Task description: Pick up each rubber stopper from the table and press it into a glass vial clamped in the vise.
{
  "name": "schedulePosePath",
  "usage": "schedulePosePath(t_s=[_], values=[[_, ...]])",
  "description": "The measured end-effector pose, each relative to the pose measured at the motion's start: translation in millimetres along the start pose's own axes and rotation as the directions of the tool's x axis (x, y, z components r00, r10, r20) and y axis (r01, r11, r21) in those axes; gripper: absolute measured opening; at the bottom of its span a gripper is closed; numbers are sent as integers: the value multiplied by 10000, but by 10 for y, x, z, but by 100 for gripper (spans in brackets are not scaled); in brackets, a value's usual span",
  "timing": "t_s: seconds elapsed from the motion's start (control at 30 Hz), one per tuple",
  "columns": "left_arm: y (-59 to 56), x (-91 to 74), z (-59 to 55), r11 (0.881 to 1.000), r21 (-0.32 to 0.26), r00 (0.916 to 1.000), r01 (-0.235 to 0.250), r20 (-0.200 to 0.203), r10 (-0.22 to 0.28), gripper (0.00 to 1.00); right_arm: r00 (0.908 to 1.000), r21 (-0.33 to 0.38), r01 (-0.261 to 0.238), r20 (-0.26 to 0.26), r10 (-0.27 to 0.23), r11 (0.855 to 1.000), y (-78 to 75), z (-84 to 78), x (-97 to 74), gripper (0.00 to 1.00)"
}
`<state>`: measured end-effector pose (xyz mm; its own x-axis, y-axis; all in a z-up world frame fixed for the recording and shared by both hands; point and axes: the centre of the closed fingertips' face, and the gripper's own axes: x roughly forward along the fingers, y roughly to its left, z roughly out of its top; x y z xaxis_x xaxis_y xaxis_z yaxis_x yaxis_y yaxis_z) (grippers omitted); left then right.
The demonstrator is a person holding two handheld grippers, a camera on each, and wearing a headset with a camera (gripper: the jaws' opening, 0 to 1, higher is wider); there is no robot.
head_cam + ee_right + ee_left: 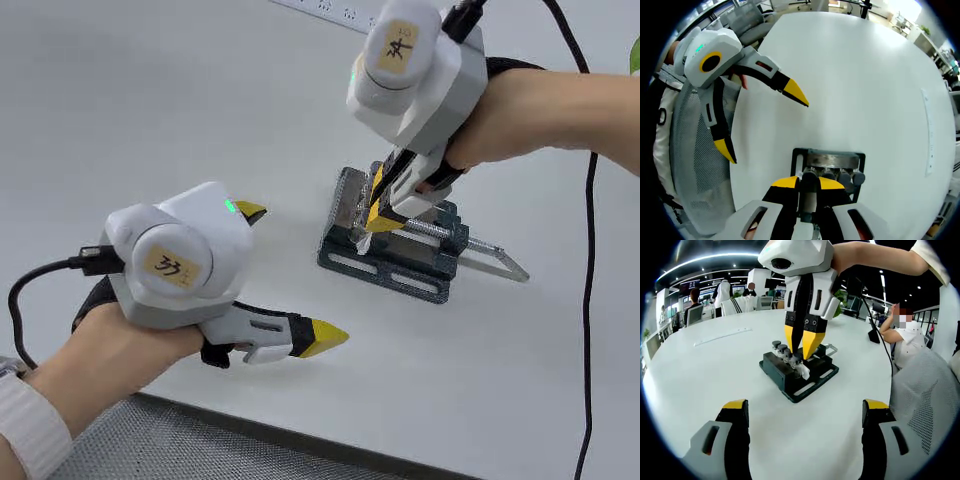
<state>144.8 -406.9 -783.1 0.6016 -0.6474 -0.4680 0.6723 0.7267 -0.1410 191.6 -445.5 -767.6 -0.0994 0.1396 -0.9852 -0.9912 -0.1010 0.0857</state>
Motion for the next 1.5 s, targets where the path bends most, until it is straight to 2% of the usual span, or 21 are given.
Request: schedulePosePath(t_s=[0.23,1.2,1.43,1.5], values=[[-4,-2,4,10000,-9,10000,10,-16,-10,93,9999,271,-7,114,4,9996,-3,-1,-4,9],[-9,-4,16,10000,-31,10000,35,3,-35,92,9997,185,161,162,-164,9997,-16,-15,-43,17],[-8,-8,28,10000,-54,10000,12,55,-11,92,9994,64,116,320,-118,9999,6,19,-60,12],[-9,-9,27,10000,-35,10000,4,39,-4,92,9996,65,135,229,-136,9999,4,-1,-56,11]])
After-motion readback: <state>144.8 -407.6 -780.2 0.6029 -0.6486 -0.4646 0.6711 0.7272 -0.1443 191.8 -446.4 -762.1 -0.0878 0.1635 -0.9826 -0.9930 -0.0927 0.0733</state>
